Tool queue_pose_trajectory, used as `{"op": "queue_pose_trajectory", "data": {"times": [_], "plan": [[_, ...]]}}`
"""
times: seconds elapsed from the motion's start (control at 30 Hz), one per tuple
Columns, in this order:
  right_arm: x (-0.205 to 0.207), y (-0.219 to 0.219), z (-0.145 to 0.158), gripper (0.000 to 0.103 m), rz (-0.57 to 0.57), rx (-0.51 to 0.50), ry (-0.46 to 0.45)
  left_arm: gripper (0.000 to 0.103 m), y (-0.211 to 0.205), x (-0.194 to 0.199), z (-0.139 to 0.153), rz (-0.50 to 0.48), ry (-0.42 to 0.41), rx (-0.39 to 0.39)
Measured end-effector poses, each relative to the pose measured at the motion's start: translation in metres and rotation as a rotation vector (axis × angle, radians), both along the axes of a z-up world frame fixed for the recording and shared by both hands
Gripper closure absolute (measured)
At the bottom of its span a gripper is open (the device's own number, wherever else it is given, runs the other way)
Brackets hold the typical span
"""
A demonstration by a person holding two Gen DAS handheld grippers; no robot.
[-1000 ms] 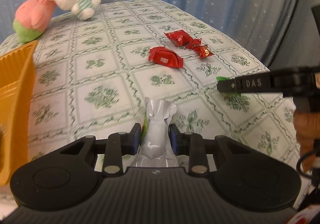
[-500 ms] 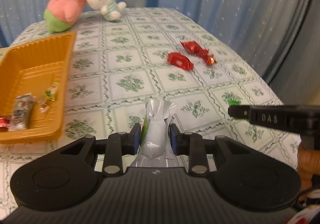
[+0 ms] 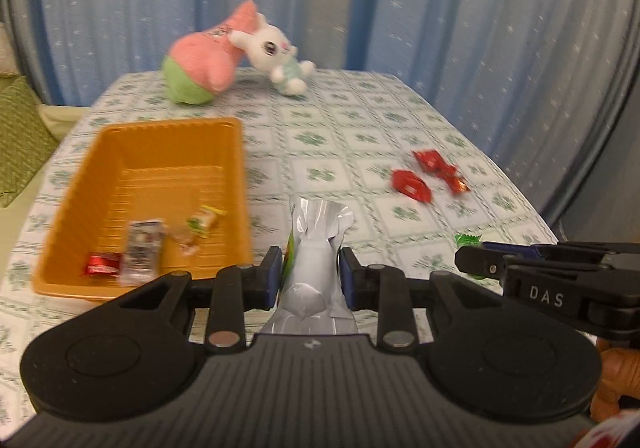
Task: Organize snacks
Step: 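Carry both candies over the orange tray and open both tools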
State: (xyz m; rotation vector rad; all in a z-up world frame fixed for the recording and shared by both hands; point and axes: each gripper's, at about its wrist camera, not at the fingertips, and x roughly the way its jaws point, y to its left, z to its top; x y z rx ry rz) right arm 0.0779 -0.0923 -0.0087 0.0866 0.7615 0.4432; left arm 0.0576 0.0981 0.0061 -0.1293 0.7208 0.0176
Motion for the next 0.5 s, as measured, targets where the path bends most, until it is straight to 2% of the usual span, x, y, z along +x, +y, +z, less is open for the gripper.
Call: {"op": "queue_pose_trajectory", "data": {"times": [0.5], "plan": [[-0.004,0.101,0.018,0.082,0.183,-0.005,-0.045,0.076,0.099,-0.028,0.015,0.169,-0.022,-0.004]]}}
